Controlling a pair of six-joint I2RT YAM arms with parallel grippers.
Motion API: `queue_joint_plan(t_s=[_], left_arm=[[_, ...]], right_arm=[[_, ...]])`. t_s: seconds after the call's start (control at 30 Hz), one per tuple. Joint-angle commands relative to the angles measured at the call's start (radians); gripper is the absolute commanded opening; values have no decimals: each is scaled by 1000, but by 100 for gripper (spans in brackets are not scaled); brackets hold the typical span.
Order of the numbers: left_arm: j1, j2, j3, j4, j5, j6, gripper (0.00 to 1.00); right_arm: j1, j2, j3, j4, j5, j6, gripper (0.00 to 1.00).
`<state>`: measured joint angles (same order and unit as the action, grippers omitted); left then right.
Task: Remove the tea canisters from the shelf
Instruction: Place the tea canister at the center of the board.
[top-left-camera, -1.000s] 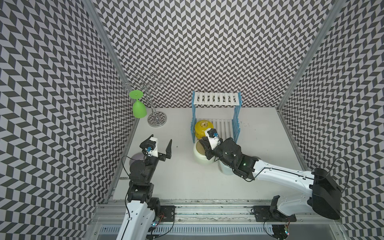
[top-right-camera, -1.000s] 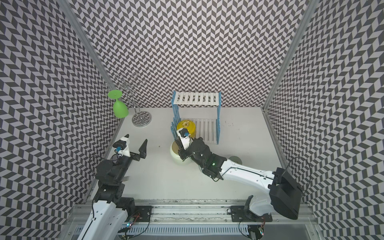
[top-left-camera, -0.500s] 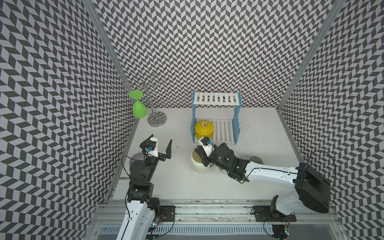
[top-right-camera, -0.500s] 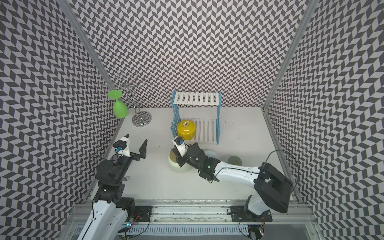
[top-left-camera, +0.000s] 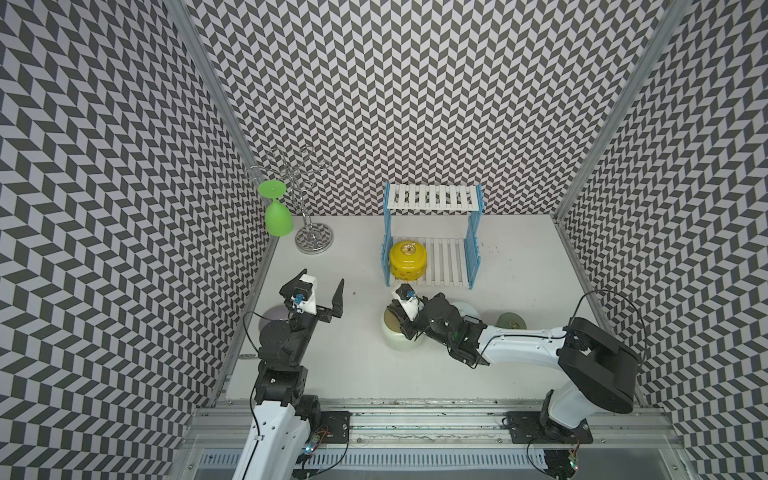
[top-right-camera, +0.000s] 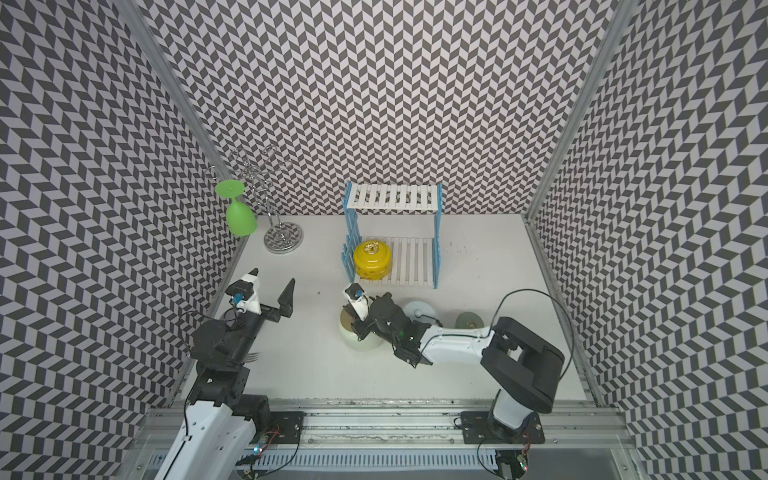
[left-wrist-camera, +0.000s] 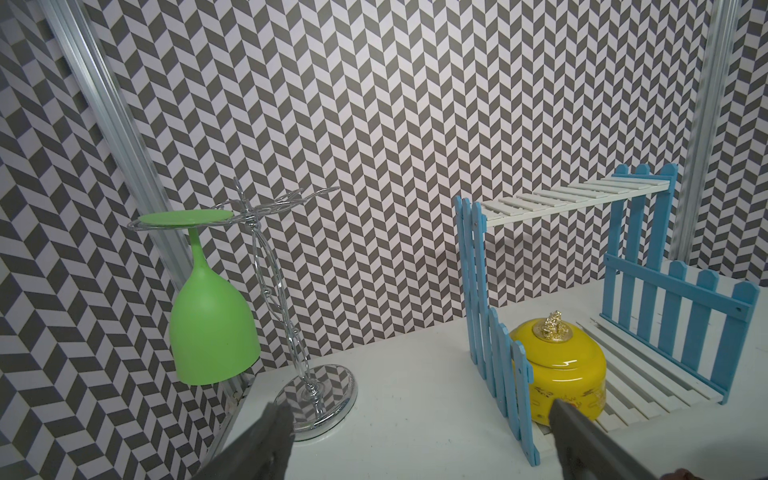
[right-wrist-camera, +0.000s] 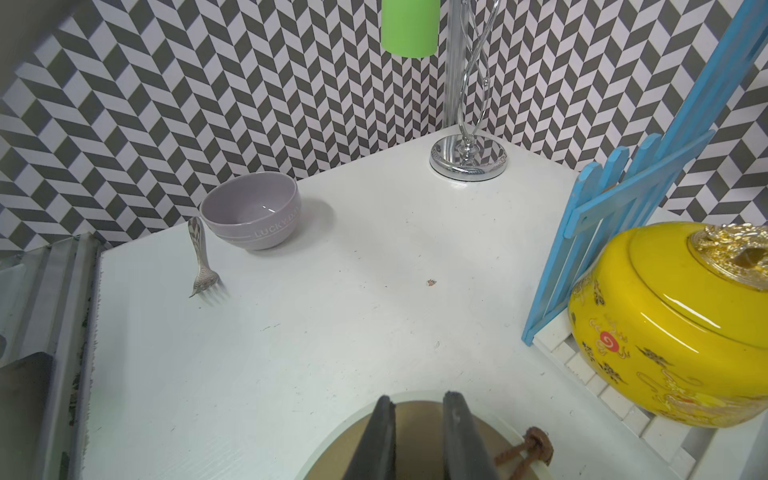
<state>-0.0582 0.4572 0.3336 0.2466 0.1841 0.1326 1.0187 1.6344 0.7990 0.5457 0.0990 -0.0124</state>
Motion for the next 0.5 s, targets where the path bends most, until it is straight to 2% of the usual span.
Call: queue_joint_plan(t_s=[0.0, 0.37, 0.47], left_arm=[[3, -3, 10, 0, 7, -6, 99], [-5, -6, -4, 19, 2, -5, 100], [3, -2, 17, -1, 12, -19, 100]], right_arm=[[2, 9, 26, 230, 5, -25, 0], [3, 74, 40, 206, 48, -61, 0], [1, 73, 35, 203, 57, -58, 6]])
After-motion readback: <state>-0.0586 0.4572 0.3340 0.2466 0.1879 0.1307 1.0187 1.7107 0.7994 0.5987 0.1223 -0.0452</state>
